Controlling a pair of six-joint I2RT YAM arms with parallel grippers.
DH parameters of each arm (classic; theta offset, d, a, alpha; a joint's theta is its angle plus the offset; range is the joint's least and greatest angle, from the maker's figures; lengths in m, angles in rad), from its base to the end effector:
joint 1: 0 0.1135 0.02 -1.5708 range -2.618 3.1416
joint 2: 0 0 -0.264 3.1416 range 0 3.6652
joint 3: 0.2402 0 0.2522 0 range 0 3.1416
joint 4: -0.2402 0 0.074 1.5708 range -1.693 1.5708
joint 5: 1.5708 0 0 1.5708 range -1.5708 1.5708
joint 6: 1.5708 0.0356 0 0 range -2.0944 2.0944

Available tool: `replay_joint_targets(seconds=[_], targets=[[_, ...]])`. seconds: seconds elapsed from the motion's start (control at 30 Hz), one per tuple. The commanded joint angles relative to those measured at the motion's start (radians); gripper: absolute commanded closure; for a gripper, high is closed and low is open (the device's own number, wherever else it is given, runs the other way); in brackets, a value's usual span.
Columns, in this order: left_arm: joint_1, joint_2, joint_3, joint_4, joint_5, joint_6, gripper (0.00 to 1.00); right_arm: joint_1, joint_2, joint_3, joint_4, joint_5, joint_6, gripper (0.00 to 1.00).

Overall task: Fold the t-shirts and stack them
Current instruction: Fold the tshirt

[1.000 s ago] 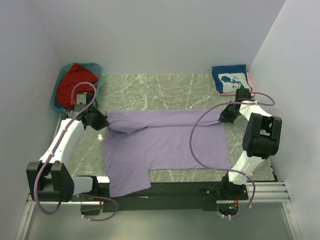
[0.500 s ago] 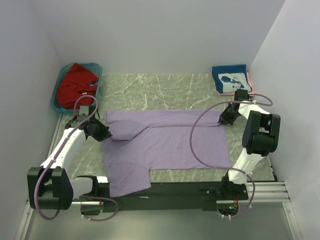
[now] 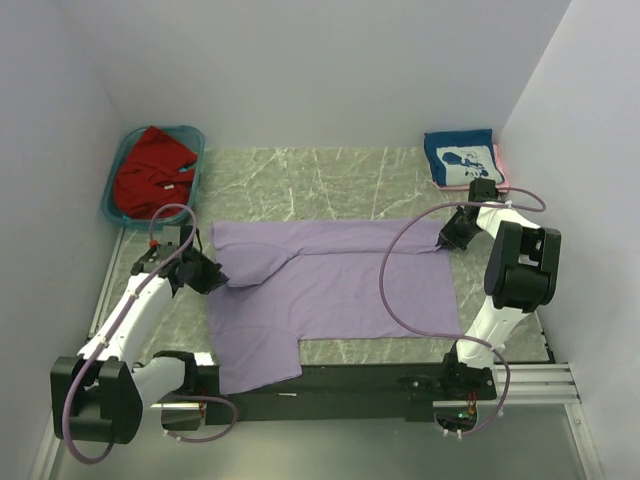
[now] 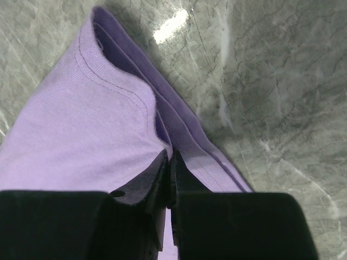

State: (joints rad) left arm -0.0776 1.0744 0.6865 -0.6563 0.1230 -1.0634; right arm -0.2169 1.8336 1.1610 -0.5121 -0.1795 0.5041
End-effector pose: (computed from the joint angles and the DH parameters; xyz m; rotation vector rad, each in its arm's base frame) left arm 0.1977 -0.0198 0.2140 -1.2443 2.4118 -0.5357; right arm 0.3516 -0.0710 0.1617 0.9306 2.6066 0.3239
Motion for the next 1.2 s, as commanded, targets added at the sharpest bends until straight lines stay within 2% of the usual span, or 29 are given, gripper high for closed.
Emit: replay_joint_targets(seconds=[0.0, 0.17, 0.27, 0.4, 0.53, 1.0, 1.17], targets=[[-0.008, -0.03, 0.01, -0.002, -0.031, -0.033, 0.99, -0.007, -0.002, 0.039, 0.003, 0.028, -0.006, 0.91], [-0.031, -0.065, -0.042, 0.01, 0.004, -0.09, 0.99, -0.009, 0.0, 0.035, 0.004, 0.029, -0.007, 0.91], [-0.054, -0.091, -0.035, 0.004, -0.031, -0.101, 0.99, -0.007, -0.002, 0.034, 0.006, 0.028, -0.007, 0.91], [-0.059, -0.085, 0.037, -0.02, -0.104, -0.061, 0.99, -0.007, -0.002, 0.034, 0.004, 0.025, -0.007, 0.91], [-0.062, -0.054, 0.108, -0.043, -0.118, -0.035, 0.99, -0.007, -0.008, 0.04, -0.002, 0.029, -0.009, 0.91], [-0.106, -0.128, -0.125, 0.02, 0.009, -0.158, 0.99, -0.007, -0.008, 0.025, 0.006, 0.038, 0.001, 0.89], [-0.11, -0.129, -0.113, -0.009, 0.001, -0.139, 0.98, -0.007, -0.028, 0.02, -0.002, 0.067, 0.004, 0.77]])
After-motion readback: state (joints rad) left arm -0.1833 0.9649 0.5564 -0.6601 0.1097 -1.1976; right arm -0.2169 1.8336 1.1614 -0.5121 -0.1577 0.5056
